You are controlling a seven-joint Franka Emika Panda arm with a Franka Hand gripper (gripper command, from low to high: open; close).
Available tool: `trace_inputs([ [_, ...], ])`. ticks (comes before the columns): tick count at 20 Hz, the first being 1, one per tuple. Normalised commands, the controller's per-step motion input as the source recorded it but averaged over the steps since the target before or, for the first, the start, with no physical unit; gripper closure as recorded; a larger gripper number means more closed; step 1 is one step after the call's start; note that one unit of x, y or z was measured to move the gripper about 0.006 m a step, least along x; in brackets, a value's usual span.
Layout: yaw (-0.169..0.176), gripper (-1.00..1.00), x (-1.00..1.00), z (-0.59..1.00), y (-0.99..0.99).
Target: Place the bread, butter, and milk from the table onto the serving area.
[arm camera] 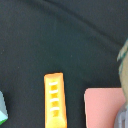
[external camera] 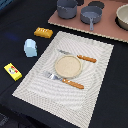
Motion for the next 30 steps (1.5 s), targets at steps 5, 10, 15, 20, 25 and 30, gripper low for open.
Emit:
trace_inputs([
  [5, 0.025, -1.00, -0.05, -0.06, -0.01],
  [10, 0.005, -1.00, 0.00, -0.33, -0.05],
  [15, 0.018, -1.00, -0.14, -0.80, -0.15],
  [20, 0.008, -1.00, -0.32, -0.75, -0.11],
  [25, 0.024, -1.00, -0.53, -0.66, -0.10],
  [30, 0.020, -1.00, -0.64, -0.42, -0.20],
])
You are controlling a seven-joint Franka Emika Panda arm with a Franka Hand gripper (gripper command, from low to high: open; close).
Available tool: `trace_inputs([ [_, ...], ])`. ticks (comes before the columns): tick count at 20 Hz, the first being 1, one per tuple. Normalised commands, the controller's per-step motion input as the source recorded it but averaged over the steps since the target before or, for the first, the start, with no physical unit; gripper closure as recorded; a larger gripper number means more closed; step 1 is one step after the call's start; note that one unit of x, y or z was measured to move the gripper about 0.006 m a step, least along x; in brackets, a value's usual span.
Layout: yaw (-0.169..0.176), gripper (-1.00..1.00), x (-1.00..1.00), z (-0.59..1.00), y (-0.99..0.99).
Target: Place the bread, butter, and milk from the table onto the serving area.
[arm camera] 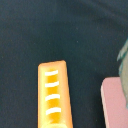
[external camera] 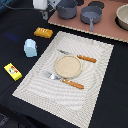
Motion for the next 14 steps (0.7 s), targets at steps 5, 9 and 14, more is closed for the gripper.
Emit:
trace_inputs([
  [5, 0.022, -1.00, -0.50, -0.40, -0.14],
  [9, 0.009, -1.00, -0.18, -0.50, -0.03],
  [14, 0.014, -1.00, -0.18, -0.56, -0.03],
])
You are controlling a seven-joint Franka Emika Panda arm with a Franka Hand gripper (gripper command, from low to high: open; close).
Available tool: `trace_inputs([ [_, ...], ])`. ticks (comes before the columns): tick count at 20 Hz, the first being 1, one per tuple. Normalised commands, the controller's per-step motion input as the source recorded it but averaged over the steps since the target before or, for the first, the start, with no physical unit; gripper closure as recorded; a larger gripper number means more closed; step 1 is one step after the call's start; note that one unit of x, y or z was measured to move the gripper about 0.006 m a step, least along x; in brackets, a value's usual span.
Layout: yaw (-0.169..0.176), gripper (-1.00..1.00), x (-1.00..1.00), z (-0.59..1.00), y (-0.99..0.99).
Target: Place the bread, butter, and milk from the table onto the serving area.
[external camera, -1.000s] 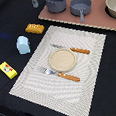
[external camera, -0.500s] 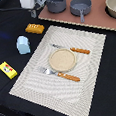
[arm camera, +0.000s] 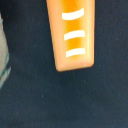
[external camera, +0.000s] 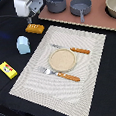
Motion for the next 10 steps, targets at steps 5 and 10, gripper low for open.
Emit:
trace_inputs([
  [5, 0.011, -1.00, -0.09, -0.42, -0.11],
  [10, 0.021, -1.00, -0.14, -0.36, -0.11],
])
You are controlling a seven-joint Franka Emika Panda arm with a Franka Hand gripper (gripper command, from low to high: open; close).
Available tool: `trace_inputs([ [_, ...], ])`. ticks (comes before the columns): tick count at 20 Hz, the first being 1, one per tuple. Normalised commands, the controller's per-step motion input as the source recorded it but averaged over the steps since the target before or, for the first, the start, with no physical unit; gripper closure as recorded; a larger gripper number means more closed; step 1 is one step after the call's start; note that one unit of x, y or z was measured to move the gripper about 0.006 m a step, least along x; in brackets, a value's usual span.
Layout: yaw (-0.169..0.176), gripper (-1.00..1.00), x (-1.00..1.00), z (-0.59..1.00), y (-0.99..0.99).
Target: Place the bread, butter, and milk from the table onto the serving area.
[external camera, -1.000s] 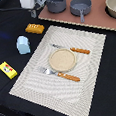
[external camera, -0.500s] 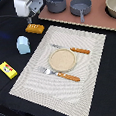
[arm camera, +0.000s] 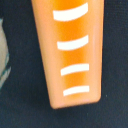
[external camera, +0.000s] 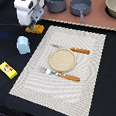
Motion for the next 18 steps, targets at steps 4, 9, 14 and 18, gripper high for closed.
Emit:
trace_inputs([
  [4, 0.027, -1.00, -0.13, -0.40, -0.04],
  [9, 0.034, 1.00, -0.07, -0.29, 0.00],
  [14, 0.029, 1.00, 0.00, -0.11, 0.00],
  [18, 0.005, 1.00, 0.00, 0.00, -0.01],
])
